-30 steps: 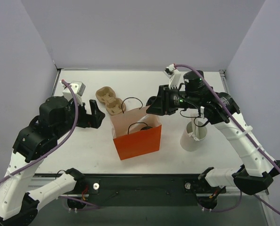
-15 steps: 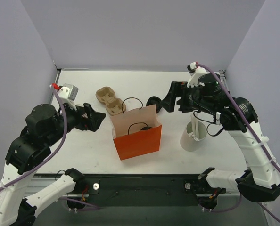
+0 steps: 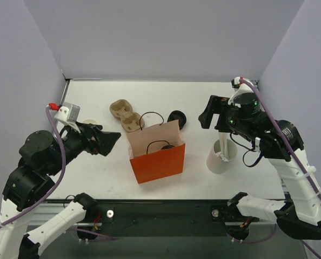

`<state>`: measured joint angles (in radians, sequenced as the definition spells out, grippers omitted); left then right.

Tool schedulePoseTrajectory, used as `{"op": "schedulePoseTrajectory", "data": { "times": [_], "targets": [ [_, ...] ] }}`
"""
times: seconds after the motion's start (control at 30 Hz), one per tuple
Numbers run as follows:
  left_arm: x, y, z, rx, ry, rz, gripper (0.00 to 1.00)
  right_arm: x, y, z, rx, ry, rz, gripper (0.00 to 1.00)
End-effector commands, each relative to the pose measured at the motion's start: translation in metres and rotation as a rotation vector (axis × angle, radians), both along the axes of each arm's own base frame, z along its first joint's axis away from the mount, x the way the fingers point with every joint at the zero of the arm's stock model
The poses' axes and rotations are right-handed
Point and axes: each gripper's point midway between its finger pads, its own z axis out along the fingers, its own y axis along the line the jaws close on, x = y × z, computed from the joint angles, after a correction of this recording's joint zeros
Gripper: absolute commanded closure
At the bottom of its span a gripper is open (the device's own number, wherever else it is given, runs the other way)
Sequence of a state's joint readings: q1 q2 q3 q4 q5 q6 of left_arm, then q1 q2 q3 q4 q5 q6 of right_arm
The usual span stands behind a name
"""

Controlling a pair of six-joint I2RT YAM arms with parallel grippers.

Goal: Pack the takeout coffee

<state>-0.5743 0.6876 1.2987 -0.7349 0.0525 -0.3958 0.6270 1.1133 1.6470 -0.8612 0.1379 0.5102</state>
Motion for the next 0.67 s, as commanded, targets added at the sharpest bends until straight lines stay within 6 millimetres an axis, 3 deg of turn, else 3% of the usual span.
{"op": "schedulePoseTrajectory", "data": {
  "times": [0.0,0.63],
  "targets": [
    [-0.0007,-0.004,0.0018,-0.051,0.004,-0.006,0.03,0.004,-0.0051,-0.0037,-0.011,0.012,-0.041,0.16],
    [-0.0011,0.0038,0.0098,-0.047,-0.015,0.026,0.03,0.0067,0.0012,-0.0012,0.027,0.001,-0.036,0.16]
  ]
}}
